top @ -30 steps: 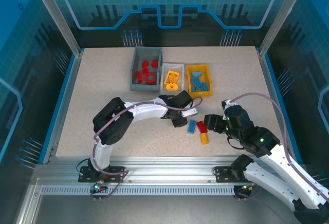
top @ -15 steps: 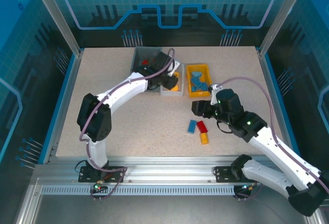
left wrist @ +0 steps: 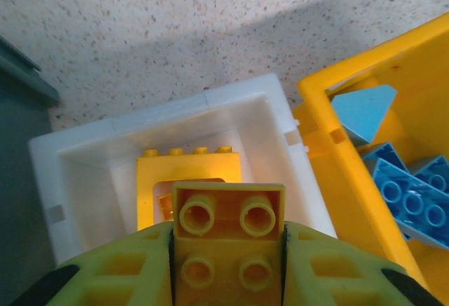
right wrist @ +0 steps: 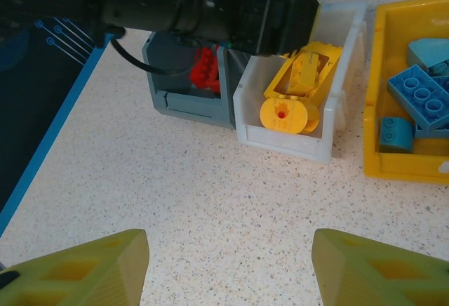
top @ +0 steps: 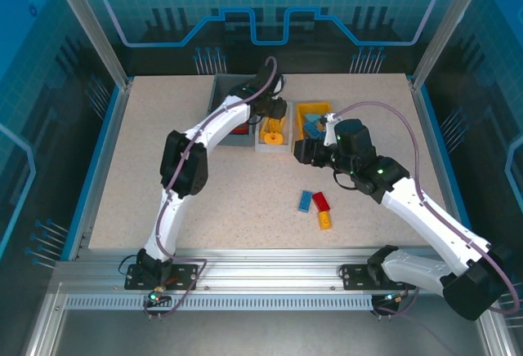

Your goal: Sort the legos into containers by color

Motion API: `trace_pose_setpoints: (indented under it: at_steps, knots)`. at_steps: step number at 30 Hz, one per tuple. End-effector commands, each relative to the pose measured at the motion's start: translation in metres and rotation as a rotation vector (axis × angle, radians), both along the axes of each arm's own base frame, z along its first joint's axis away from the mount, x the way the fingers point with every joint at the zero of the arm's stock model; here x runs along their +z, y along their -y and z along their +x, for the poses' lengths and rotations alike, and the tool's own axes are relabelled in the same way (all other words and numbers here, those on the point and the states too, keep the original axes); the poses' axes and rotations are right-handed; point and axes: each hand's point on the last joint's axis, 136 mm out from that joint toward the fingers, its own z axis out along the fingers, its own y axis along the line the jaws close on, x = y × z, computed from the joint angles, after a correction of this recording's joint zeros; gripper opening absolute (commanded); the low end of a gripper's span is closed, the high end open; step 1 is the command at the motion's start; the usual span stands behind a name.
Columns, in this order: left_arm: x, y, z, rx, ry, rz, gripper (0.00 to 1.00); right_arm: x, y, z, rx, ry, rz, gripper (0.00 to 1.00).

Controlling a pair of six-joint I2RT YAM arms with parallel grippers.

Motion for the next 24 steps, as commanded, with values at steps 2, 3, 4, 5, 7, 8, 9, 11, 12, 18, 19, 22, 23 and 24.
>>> trace_pose_setpoints:
  at_steps: [2,3,4,5,7,8,9,11,12,18,19,22,23,24]
  knots:
    - [-0.005,-0.002,0.009,0.052,-0.053,-0.077,0.34,0.008,0.005,0.002,-0.004,0.033,0.026,0.64]
    - [-0.007,0.0,0.009,0.053,-0.061,-0.091,0.36,0.006,0.006,0.001,-0.007,0.028,0.025,0.64]
    - [-0.008,0.0,0.01,0.056,-0.066,-0.102,0.37,0.005,0.007,0.001,-0.006,0.026,0.027,0.64]
    - [-0.01,0.0,0.01,0.056,-0.072,-0.108,0.38,0.004,0.008,0.001,-0.009,0.022,0.027,0.64]
    - [-0.009,0.002,0.009,0.052,-0.073,-0.118,0.4,0.002,0.008,0.001,-0.009,0.017,0.027,0.64]
    - [-0.007,0.003,0.009,0.054,-0.073,-0.12,0.43,0.001,0.008,0.0,-0.007,0.015,0.028,0.64]
    - [-0.005,0.001,0.008,0.061,-0.073,-0.115,0.49,0.001,0.008,0.0,-0.007,0.013,0.028,0.64]
    - [0.003,-0.002,0.007,0.068,-0.061,-0.114,0.54,0.0,0.008,0.0,-0.007,0.011,0.029,0.64]
    - [0.007,-0.003,0.007,0.073,-0.05,-0.117,0.56,-0.001,0.008,-0.001,-0.005,0.011,0.029,0.64]
    - [0.043,-0.008,0.001,0.077,0.009,-0.14,0.57,-0.001,0.01,-0.004,-0.006,0.013,0.027,0.64]
    - [0.052,-0.008,-0.001,0.078,0.023,-0.151,0.57,-0.002,0.011,-0.004,-0.008,0.014,0.023,0.64]
    - [0.08,-0.008,-0.012,0.081,0.064,-0.187,0.57,-0.008,0.016,-0.007,-0.019,0.001,0.0,0.64]
    - [0.089,-0.007,-0.018,0.082,0.077,-0.199,0.58,-0.012,0.019,-0.009,-0.029,-0.01,-0.013,0.64]
    - [0.102,-0.007,-0.025,0.082,0.096,-0.217,0.59,-0.017,0.024,-0.01,-0.046,-0.029,-0.029,0.64]
